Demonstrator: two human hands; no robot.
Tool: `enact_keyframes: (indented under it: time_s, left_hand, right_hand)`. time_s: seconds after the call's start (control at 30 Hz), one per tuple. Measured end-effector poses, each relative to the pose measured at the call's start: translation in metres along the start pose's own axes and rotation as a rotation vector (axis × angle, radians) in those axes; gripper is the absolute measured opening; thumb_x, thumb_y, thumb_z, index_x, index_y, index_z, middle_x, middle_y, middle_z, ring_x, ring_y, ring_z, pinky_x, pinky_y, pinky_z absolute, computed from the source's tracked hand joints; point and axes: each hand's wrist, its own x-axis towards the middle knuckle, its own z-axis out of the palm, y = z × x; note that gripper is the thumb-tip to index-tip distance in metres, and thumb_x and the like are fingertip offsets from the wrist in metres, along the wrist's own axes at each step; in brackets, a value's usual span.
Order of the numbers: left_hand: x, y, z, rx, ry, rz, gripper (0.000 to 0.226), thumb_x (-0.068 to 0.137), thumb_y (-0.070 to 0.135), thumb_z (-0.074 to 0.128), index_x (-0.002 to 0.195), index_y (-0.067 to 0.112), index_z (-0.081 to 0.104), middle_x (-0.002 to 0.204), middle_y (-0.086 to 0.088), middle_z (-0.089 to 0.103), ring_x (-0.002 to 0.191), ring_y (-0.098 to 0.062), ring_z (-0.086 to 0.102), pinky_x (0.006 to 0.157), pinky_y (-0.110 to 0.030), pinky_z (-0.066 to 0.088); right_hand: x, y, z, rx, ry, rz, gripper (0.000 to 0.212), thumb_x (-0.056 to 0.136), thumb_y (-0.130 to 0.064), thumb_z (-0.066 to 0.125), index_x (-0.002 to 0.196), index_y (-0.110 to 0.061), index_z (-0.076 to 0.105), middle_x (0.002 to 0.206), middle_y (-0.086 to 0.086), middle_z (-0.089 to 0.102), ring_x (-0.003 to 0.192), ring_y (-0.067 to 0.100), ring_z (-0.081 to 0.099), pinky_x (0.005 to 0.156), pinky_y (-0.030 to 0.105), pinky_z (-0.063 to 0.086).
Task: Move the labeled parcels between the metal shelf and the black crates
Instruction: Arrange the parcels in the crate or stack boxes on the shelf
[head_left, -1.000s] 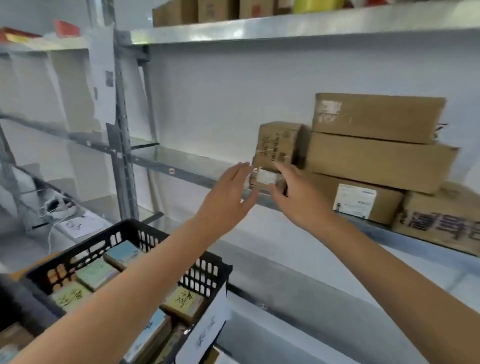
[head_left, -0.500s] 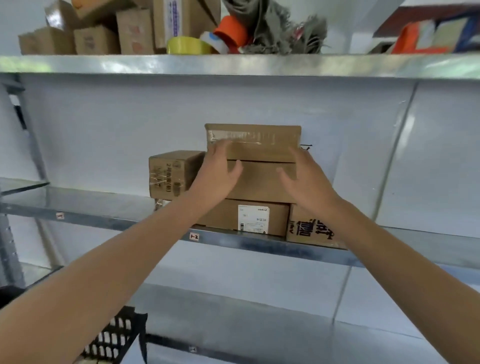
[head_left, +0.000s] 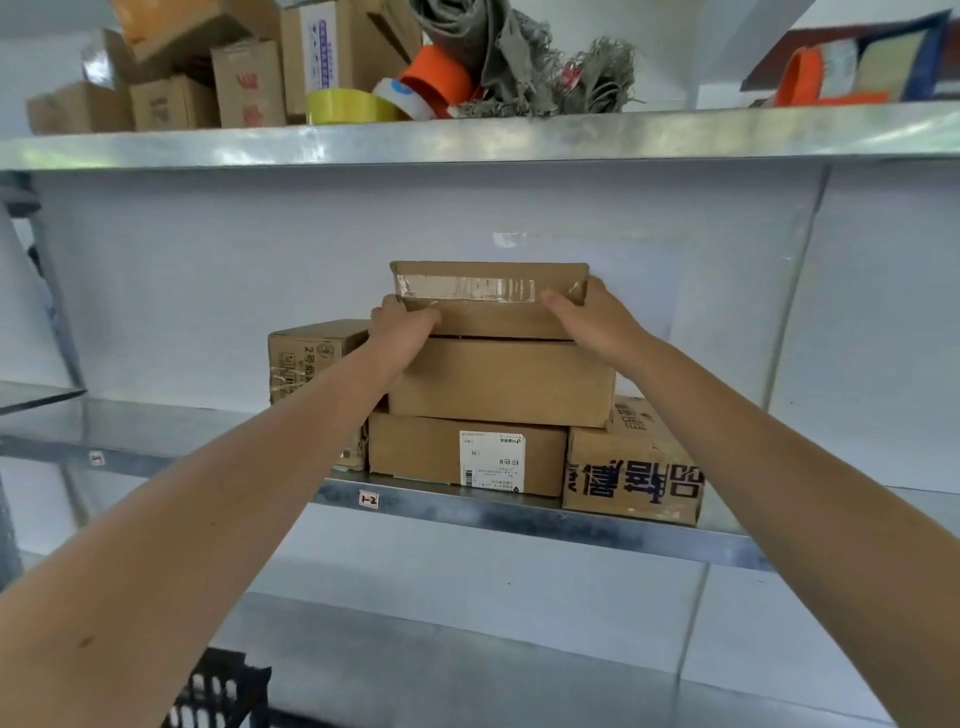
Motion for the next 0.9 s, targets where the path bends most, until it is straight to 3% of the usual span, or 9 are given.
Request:
enact_keyframes:
  time_s: [0.07,0.17,0.27,0.4,0.5,0.63,0.77,0.9]
  left_hand:
    - [-0.005,0.001,0.001,-0.042,-0.011,0.046,0.059,0.091,0.021,0.058,0.144,0.014,0.034,0.139,-0.007,0.045,0.124,-0.026,0.048,0.105,-0.043,0.043]
    - [-0.023,0.001,0.006,-0.128,-0.044,0.145,0.05,0.093,0.016,0.056,0.14,0.016,0.041,0.123,0.004,0.055,0.115,-0.018,0.052,0.091,-0.031,0.042]
    - [-0.046,0.008,0.003,-0.19,0.021,0.245,0.048,0.091,0.014,0.056,0.137,0.023,0.045,0.107,0.02,0.055,0.105,-0.005,0.055,0.082,-0.023,0.04]
    - [-0.088,-0.001,-0.007,-0.371,0.046,0.263,0.048,0.082,0.026,0.06,0.129,0.031,0.055,0.122,0.012,0.064,0.119,-0.011,0.058,0.104,-0.041,0.045]
    - [-0.125,-0.021,-0.007,-0.518,0.118,0.277,0.033,0.08,0.029,0.06,0.113,0.027,0.061,0.114,0.009,0.067,0.113,-0.007,0.062,0.104,-0.037,0.048]
    - [-0.155,-0.048,-0.011,-0.683,0.168,0.279,0.007,0.093,0.03,0.059,0.091,0.024,0.058,0.098,0.005,0.064,0.099,-0.005,0.066,0.095,-0.033,0.055]
    - [-0.169,-0.063,-0.024,-0.728,0.195,0.249,0.028,0.084,0.049,0.067,0.089,0.023,0.055,0.11,0.0,0.064,0.11,-0.01,0.065,0.087,-0.032,0.058]
    - [-0.182,-0.088,-0.034,-0.655,0.223,0.155,0.048,0.077,0.054,0.075,0.095,0.014,0.056,0.111,-0.002,0.067,0.109,-0.015,0.068,0.082,-0.028,0.059]
  right_hand:
    - [-0.003,0.002,-0.004,0.041,0.038,-0.042,0.069,0.098,-0.051,0.051,0.151,-0.014,0.026,0.138,-0.001,0.046,0.123,0.018,0.048,0.089,0.029,0.036]
    - [-0.016,0.0,-0.017,0.139,0.137,-0.116,0.071,0.098,-0.046,0.056,0.154,-0.019,0.022,0.127,-0.008,0.043,0.112,0.012,0.046,0.087,0.026,0.038]
    - [-0.034,0.0,-0.032,0.218,0.163,-0.154,0.066,0.098,-0.045,0.056,0.152,-0.022,0.024,0.126,-0.011,0.045,0.108,0.01,0.051,0.076,0.015,0.04]
    - [-0.075,0.006,-0.041,0.285,0.22,-0.198,0.047,0.099,-0.048,0.053,0.137,-0.029,0.034,0.111,-0.031,0.047,0.093,-0.021,0.053,0.064,0.004,0.044]
    - [-0.111,0.019,-0.036,0.334,0.231,-0.195,0.024,0.1,-0.049,0.05,0.115,-0.035,0.037,0.109,-0.032,0.049,0.089,-0.034,0.048,0.066,-0.004,0.042]
    - [-0.149,0.034,-0.025,0.44,0.254,-0.134,0.026,0.098,-0.057,0.047,0.105,-0.033,0.041,0.097,-0.037,0.061,0.1,-0.02,0.057,0.085,0.016,0.044]
    - [-0.175,0.03,-0.009,0.456,0.326,-0.143,0.024,0.098,-0.052,0.052,0.096,-0.03,0.043,0.09,-0.035,0.064,0.089,-0.015,0.063,0.066,0.007,0.049]
    - [-0.186,0.032,0.01,0.483,0.336,-0.16,0.014,0.096,-0.037,0.061,0.097,-0.031,0.049,0.105,-0.01,0.065,0.091,-0.007,0.064,0.072,0.009,0.05]
